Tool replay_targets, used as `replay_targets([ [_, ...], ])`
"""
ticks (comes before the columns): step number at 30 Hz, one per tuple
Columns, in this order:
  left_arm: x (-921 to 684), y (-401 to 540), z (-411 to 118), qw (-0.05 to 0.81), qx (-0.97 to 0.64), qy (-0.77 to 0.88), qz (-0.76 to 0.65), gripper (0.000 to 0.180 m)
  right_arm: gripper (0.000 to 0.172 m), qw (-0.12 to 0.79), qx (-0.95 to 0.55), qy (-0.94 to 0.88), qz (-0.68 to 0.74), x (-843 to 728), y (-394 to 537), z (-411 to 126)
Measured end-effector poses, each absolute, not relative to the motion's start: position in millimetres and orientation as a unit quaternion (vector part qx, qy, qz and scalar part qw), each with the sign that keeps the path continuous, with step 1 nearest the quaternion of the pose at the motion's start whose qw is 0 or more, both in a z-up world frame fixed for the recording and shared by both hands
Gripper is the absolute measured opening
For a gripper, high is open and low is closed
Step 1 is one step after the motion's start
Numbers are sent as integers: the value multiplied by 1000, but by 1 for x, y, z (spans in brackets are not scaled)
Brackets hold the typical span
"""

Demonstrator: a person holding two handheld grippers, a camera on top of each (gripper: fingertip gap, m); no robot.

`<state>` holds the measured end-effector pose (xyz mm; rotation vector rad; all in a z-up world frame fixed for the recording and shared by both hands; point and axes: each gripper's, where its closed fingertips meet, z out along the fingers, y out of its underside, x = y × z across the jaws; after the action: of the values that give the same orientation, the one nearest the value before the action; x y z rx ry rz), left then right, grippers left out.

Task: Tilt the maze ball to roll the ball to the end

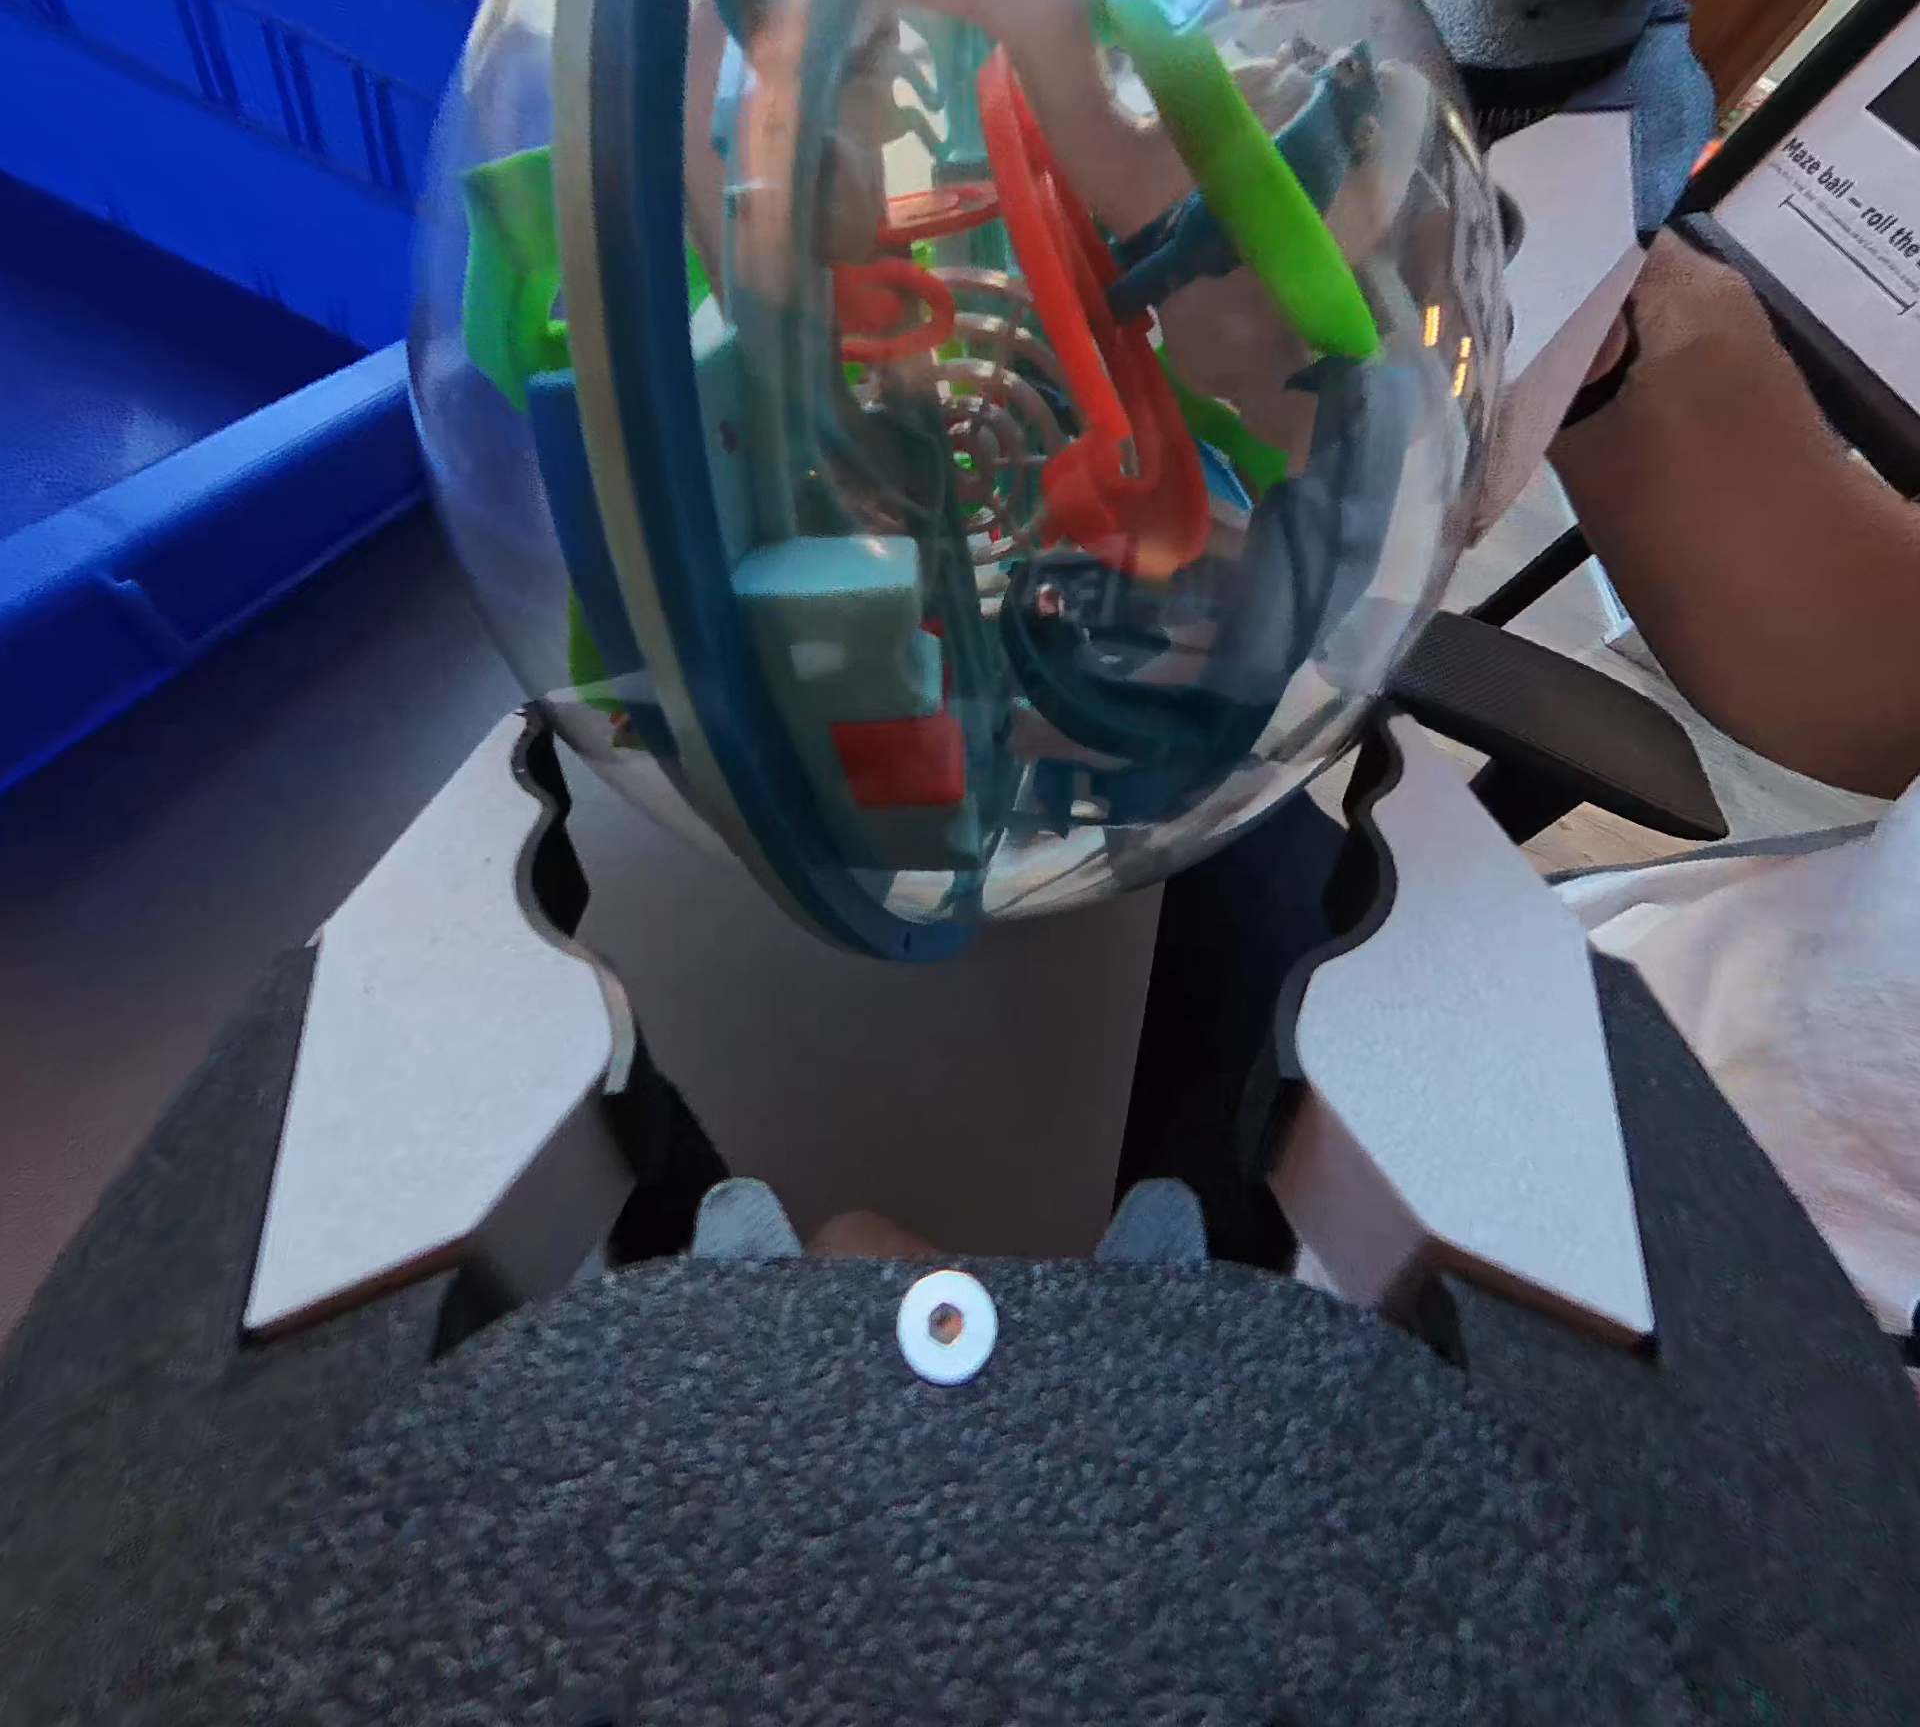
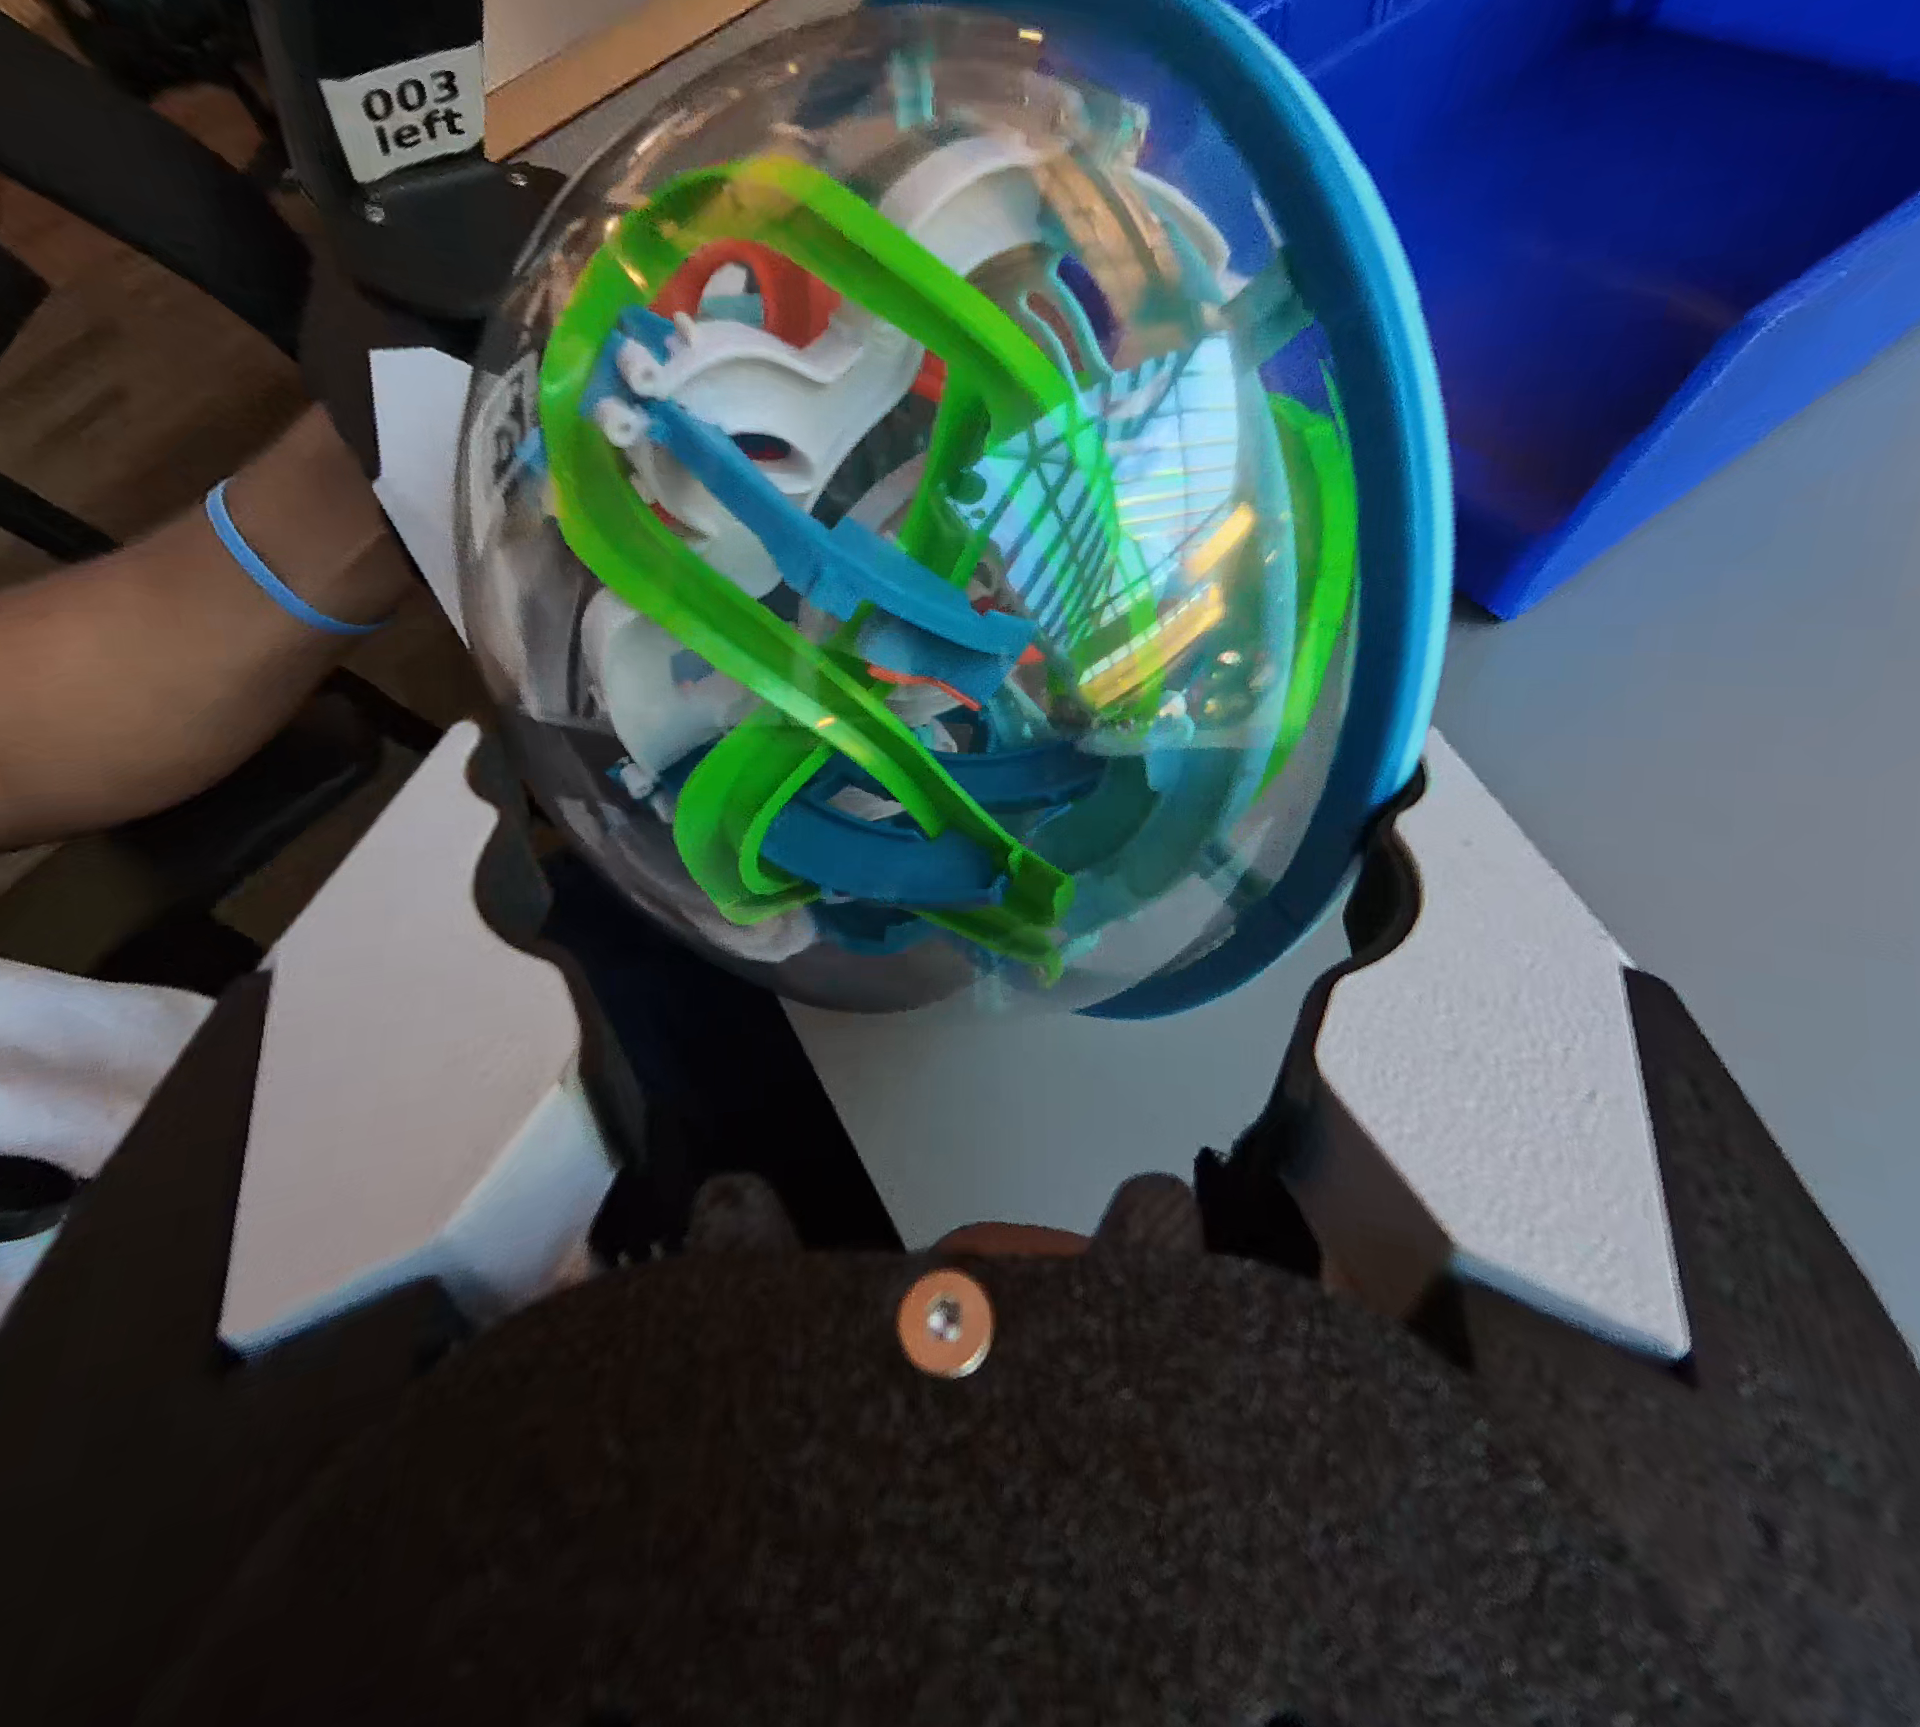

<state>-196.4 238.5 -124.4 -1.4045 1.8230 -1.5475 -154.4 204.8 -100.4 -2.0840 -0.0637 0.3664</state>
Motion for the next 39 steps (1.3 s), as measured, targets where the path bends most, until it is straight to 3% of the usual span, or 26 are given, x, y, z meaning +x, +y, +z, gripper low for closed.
replay_targets([
  [6,-205,246,-125,167,-475,655,-563,133,154,478,-862,-52,164,-154,204,-102],
  [13,-205,241,-128,91,-429,677,-591,145,154,464,-864,-89,175,-154,205,-102],
  [39,-202,250,-116,160,-440,646,-603,141,154,379,-900,-128,171,-157,215,-83],
])
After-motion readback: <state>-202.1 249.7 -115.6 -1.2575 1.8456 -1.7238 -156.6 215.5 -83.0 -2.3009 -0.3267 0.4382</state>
